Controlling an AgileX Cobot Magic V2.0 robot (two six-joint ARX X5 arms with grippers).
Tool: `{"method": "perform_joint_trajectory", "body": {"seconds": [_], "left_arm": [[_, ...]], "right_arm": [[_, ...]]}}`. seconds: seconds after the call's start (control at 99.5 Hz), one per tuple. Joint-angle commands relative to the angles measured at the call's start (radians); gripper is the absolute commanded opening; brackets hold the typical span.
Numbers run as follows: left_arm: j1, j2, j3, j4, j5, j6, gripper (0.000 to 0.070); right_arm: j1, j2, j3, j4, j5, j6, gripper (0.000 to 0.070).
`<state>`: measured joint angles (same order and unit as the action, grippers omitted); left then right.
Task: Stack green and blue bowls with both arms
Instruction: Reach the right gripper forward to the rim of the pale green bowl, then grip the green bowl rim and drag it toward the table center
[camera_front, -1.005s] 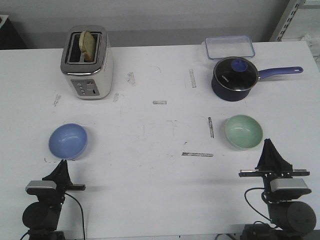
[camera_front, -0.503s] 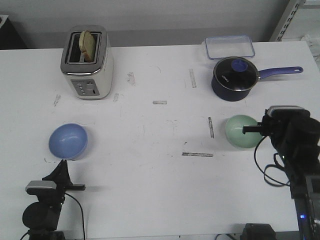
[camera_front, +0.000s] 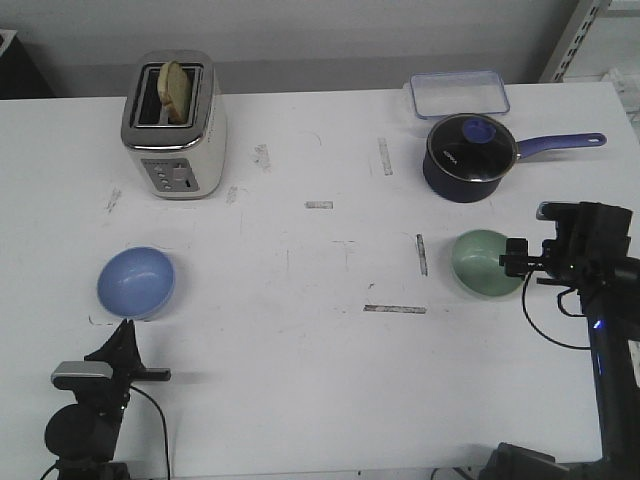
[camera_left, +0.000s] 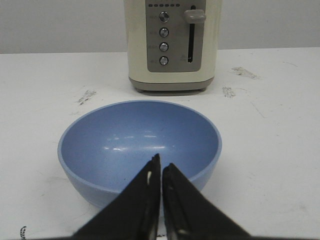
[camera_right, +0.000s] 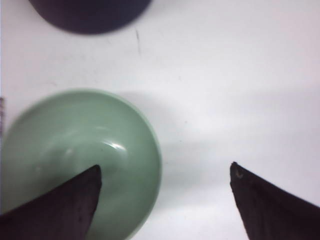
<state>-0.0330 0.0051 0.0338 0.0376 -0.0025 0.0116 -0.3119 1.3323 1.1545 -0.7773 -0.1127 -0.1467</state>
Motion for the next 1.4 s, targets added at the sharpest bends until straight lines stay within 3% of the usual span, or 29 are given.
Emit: {"method": "perform_joint_trajectory", "body": {"seconds": [0.0, 0.261, 0.352, 0.432, 0.503, 0.563, 0.734, 1.146, 1.387], "left_arm": [[0.0, -0.002, -0.021, 0.009, 0.0, -0.005, 0.0001], [0.0, -0.002, -0.021, 0.009, 0.0, -0.005, 0.0001], [0.0, -0.002, -0.021, 0.009, 0.0, -0.005, 0.0001], [0.0, -0.002, -0.021, 0.009, 0.0, -0.005, 0.0001], [0.0, -0.002, -0.021, 0.009, 0.0, -0.005, 0.0001], [0.0, -0.002, -0.021, 0.009, 0.0, -0.005, 0.0001], [0.0, -0.002, -0.021, 0.009, 0.0, -0.005, 0.0001], [0.0, -0.002, -0.021, 0.009, 0.0, -0.005, 0.0001], [0.0, -0.002, -0.021, 0.009, 0.0, -0.005, 0.0001]], "right_arm": [[-0.009, 0.05, 0.019, 0.005, -0.017, -0.028, 0.0582], [-0.008, 0.213, 0.019, 0.028, -0.048, -0.039, 0.0579], [-0.008, 0.242, 0.019, 0.032, -0.048, -0.039, 0.0535], [-0.008, 0.254, 0.019, 0.042, -0.048, -0.039, 0.0425], [-0.008, 0.255, 0.016, 0.05, -0.048, -0.041, 0.0267], [-0.008, 0.256, 0.016, 0.053, -0.048, -0.042, 0.0171], [-0.008, 0.256, 0.016, 0.053, -0.048, -0.041, 0.0005], [0.014, 0.112, 0.059, 0.035, -0.049, -0.02, 0.0005], [0.168, -0.072, 0.071, 0.037, -0.135, 0.124, 0.0005]]}}
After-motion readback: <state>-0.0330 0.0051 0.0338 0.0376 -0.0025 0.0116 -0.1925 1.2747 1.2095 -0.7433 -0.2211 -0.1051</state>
